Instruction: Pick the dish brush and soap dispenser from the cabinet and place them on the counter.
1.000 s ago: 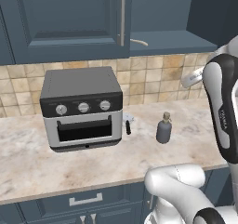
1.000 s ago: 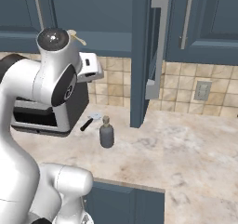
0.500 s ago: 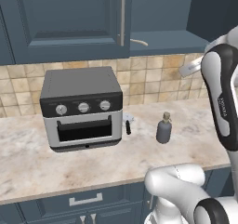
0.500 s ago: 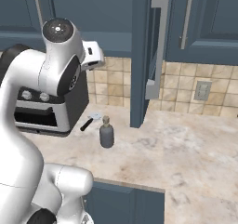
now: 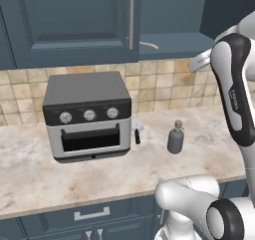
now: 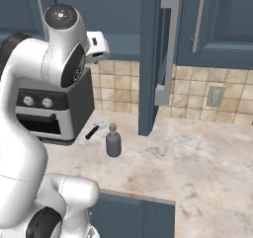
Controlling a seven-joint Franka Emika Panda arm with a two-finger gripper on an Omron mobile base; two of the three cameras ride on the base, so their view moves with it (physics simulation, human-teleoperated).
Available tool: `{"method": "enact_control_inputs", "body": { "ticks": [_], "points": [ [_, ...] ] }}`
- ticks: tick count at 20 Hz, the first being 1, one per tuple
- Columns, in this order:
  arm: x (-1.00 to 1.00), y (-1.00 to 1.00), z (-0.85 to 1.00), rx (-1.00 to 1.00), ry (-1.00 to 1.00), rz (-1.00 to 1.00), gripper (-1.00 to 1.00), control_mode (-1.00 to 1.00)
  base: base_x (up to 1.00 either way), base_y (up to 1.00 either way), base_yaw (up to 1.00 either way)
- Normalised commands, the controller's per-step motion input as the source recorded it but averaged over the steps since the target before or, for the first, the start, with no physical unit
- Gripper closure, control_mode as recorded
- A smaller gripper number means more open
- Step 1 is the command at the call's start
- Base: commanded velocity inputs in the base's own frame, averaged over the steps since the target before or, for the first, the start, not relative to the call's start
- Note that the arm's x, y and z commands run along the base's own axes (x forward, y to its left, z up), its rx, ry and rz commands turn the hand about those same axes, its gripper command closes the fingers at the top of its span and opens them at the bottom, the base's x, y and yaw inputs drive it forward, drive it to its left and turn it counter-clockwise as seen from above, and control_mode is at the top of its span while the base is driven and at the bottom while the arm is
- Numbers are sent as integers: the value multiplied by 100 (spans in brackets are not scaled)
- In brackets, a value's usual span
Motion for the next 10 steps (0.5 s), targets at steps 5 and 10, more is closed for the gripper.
{"method": "enact_control_inputs", "body": {
  "ticks": [5,10],
  "points": [
    [35,1,13,0,-4,0,-100,-100,0,0,0],
    [32,2,10,0,-4,0,-100,-100,0,0,0]
  ]
}}
